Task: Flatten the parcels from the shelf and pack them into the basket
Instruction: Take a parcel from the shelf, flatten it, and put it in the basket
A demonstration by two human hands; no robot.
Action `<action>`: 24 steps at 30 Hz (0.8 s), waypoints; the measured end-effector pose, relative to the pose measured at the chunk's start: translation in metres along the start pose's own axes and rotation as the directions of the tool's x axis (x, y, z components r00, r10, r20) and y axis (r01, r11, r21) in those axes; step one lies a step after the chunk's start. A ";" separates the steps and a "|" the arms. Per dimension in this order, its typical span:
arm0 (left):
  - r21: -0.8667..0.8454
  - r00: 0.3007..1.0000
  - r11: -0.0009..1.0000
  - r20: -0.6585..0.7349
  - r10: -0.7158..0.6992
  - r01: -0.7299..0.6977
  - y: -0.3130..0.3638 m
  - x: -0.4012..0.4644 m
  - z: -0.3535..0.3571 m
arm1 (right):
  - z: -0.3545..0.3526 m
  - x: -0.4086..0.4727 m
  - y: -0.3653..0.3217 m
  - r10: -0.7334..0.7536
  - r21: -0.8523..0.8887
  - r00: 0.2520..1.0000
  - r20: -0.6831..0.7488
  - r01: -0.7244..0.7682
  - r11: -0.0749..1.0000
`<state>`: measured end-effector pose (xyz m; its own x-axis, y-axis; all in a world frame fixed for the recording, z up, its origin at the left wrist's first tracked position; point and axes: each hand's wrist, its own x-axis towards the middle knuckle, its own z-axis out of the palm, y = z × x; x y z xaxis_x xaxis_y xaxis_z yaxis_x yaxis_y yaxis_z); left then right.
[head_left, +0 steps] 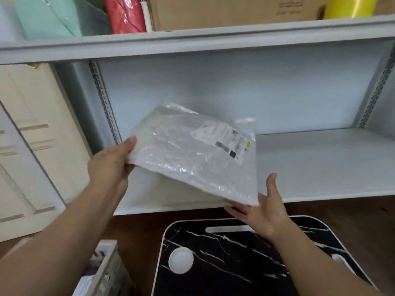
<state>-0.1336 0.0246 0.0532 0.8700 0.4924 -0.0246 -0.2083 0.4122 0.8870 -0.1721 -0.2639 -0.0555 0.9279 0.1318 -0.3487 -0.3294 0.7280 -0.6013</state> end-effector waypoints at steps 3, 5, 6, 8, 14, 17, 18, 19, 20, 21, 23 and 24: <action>0.185 0.991 0.974 0.007 -0.132 0.128 -0.053 -0.033 -0.045 | -0.028 -0.037 0.001 0.001 0.121 0.995 0.099 -0.013 0.993; 0.238 0.967 0.939 -0.012 -0.254 0.249 -0.091 -0.051 -0.076 | -0.050 -0.057 0.009 0.049 0.076 0.998 0.039 -0.052 0.996; 0.266 0.952 0.916 -0.017 -0.306 0.300 -0.110 -0.063 -0.090 | -0.062 -0.068 0.016 0.070 0.052 0.998 -0.010 -0.069 0.996; 0.320 0.919 0.867 -0.033 -0.392 0.381 -0.139 -0.084 -0.110 | -0.087 -0.078 0.028 0.047 0.050 0.985 -0.165 -0.040 0.998; 0.727 0.813 0.455 -0.244 -0.528 0.514 -0.189 -0.120 -0.120 | -0.120 -0.082 0.061 -0.014 -0.460 0.865 -0.501 -0.253 0.851; 0.939 0.752 0.111 -0.186 -0.633 0.326 -0.196 -0.121 -0.123 | -0.129 -0.077 0.074 -0.070 -0.563 0.843 -0.533 -0.291 0.773; 0.936 0.764 0.151 -0.159 -0.625 0.319 -0.199 -0.116 -0.126 | -0.132 -0.075 0.077 -0.063 -0.594 0.859 -0.507 -0.296 0.748; 0.931 0.783 0.188 -0.141 -0.606 0.313 -0.204 -0.111 -0.128 | -0.134 -0.073 0.079 -0.047 -0.621 0.879 -0.474 -0.296 0.726; 0.925 0.811 0.240 -0.110 -0.575 0.296 -0.207 -0.108 -0.128 | -0.135 -0.071 0.079 -0.032 -0.644 0.897 -0.441 -0.291 0.708; 0.920 0.833 0.284 -0.074 -0.548 0.269 -0.212 -0.104 -0.128 | -0.133 -0.069 0.077 -0.008 -0.658 0.914 -0.406 -0.286 0.696; 0.896 0.856 0.357 -0.046 -0.515 0.263 -0.220 -0.096 -0.121 | -0.134 -0.063 0.074 0.043 -0.667 0.939 -0.341 -0.274 0.693; 0.881 0.861 0.383 -0.050 -0.506 0.276 -0.222 -0.091 -0.116 | -0.136 -0.059 0.071 0.062 -0.671 0.945 -0.322 -0.274 0.689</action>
<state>-0.2186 -0.0233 -0.1949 0.8323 0.2536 -0.4930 0.5543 -0.3817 0.7396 -0.2739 -0.3109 -0.1752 0.7999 -0.0471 -0.5982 -0.5983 0.0145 -0.8012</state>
